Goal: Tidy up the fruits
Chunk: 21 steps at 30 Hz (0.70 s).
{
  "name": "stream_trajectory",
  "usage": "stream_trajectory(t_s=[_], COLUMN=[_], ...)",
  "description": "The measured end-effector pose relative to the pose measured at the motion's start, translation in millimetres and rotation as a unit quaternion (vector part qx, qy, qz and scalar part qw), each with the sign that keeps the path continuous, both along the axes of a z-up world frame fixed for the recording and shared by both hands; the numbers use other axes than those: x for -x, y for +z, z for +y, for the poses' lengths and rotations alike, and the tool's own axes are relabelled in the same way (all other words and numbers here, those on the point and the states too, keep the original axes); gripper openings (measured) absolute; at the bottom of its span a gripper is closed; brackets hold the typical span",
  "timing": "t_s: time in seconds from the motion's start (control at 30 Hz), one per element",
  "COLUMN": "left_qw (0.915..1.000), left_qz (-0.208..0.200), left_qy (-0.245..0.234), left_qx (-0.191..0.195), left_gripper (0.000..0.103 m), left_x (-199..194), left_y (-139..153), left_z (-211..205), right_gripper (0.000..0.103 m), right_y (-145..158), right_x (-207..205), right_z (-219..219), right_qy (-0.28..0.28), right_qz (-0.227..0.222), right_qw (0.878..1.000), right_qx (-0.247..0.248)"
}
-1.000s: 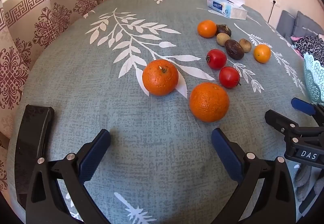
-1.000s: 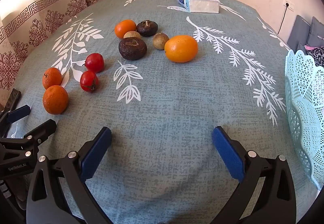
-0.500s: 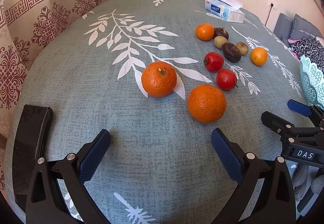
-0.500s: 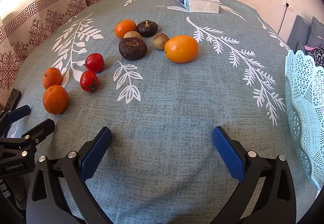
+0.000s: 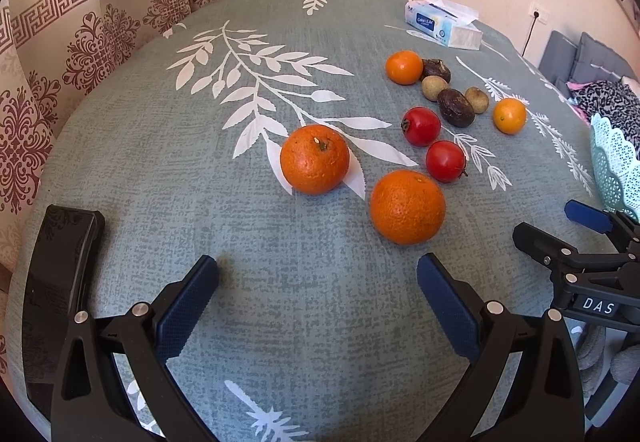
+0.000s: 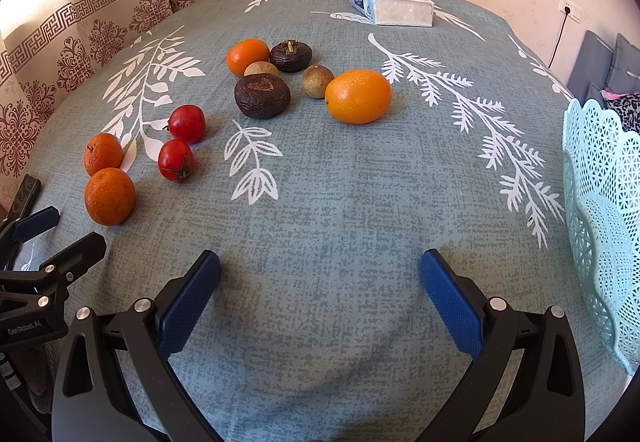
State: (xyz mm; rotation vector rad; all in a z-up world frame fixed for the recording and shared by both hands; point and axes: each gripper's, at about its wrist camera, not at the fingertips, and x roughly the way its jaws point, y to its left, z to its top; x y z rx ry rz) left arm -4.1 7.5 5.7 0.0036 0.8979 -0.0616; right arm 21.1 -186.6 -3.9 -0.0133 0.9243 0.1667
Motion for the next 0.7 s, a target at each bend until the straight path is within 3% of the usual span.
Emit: stream_trajectory(t_s=[0.33, 0.6, 0.7], left_qw=[0.9985, 0.9959, 0.9953], left_qz=[-0.04, -0.09, -0.096], left_qy=[-0.001, -0.005, 0.009], left_qx=[0.038, -0.003, -0.001], left_gripper=[0.098, 0.098, 0.098], left_x=[12.6, 27.4, 26.8], left_y=[12.1, 32.4, 41.0], left_z=[11.3, 11.6, 18.4], right_gripper=[0.101, 0.101, 0.101], right_y=[0.4, -0.4, -0.1], right_x=[1.6, -3.1, -3.1], right_z=[0.5, 2.3, 3.5], right_qy=[0.001, 0.004, 0.003], right_qz=[0.003, 0.007, 0.007], right_qw=[1.0, 1.0, 1.0], right_qx=[0.005, 0.01, 0.014])
